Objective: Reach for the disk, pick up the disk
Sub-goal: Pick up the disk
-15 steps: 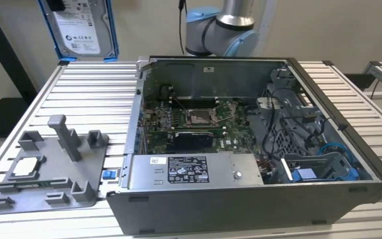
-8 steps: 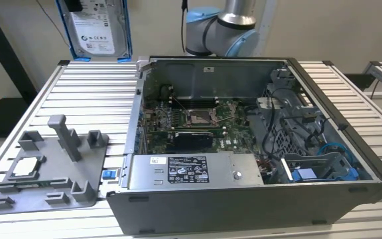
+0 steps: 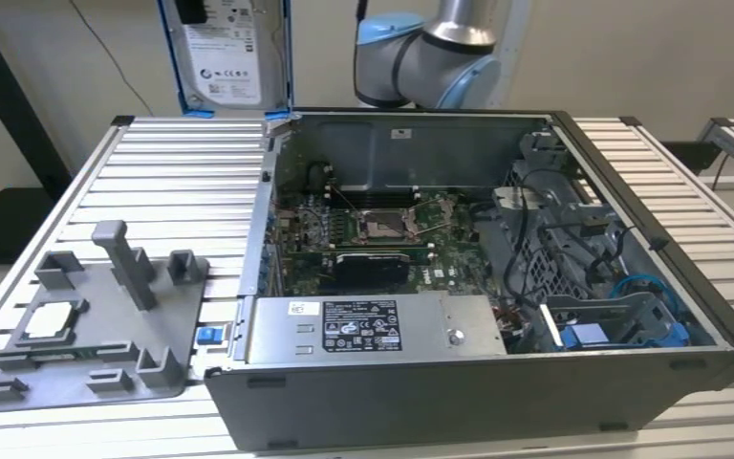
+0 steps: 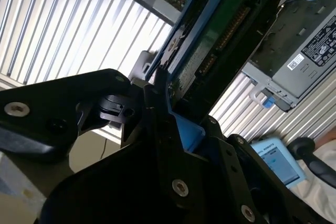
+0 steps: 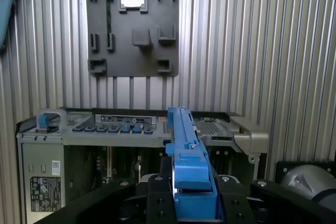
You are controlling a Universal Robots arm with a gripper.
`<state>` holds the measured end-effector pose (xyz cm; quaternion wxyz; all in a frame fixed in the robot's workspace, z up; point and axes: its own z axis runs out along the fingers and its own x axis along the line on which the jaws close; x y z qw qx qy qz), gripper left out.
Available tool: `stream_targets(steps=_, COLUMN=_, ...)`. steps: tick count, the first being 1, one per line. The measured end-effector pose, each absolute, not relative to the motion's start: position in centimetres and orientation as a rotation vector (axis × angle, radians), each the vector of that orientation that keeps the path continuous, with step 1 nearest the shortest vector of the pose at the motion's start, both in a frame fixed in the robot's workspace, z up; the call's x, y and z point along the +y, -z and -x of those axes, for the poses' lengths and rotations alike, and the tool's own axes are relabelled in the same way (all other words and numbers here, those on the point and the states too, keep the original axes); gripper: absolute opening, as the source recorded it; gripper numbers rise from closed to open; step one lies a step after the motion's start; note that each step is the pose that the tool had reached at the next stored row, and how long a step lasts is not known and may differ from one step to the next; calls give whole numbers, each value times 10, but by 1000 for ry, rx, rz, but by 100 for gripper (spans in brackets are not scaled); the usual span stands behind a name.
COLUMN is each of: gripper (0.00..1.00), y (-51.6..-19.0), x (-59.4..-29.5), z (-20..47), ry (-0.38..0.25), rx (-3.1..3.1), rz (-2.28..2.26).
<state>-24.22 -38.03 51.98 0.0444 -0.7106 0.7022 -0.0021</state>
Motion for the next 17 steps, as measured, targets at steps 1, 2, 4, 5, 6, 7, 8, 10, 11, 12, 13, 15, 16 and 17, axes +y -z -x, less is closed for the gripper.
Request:
stream_targets(steps=1, gripper=0, y=-520, x=-380, z=238, ry=6, rx=2146, rz=2171)
stream_targets(steps=2, gripper=0, y=-520, x=-380, z=233, ry=6, rx=2146, rz=2171)
stream_targets(steps=4, gripper=0, y=-519, x=-380, z=224, ry=5, rx=2147, rz=2172)
stream_targets(steps=5, gripper=0, y=-519, x=-380, z=219, ry=5, rx=2147, rz=2172)
stream_targets(steps=6, gripper=0, y=-519, x=-380, z=215, ry=5, rx=2147, rz=2172)
stream_targets(steps=7, gripper=0, y=-519, x=-380, z=210, ry=5, rx=2147, rz=2172)
stream_targets(steps=8, gripper=0, y=-519, x=-380, z=206, ry=5, rx=2147, rz=2172)
stream_targets(steps=10, gripper=0, y=-518, x=-380, z=197, ry=5, rx=2147, rz=2172)
stream_targets(steps=11, gripper=0, y=-518, x=-380, z=192, ry=5, rx=2147, rz=2172)
stream_targets(steps=12, gripper=0, y=-518, x=-380, z=188, ry=5, rx=2146, rz=2172)
stream_targets(steps=13, gripper=0, y=-517, x=-380, z=183, ry=5, rx=2146, rz=2172)
stream_targets(steps=15, gripper=0, y=-516, x=-380, z=176, ry=5, rx=2146, rz=2173)
stream_targets(steps=16, gripper=0, y=-516, x=-380, z=172, ry=5, rx=2145, rz=2173)
stream_targets(steps=17, gripper=0, y=-515, x=-380, z=169, ry=6, rx=2145, rz=2173)
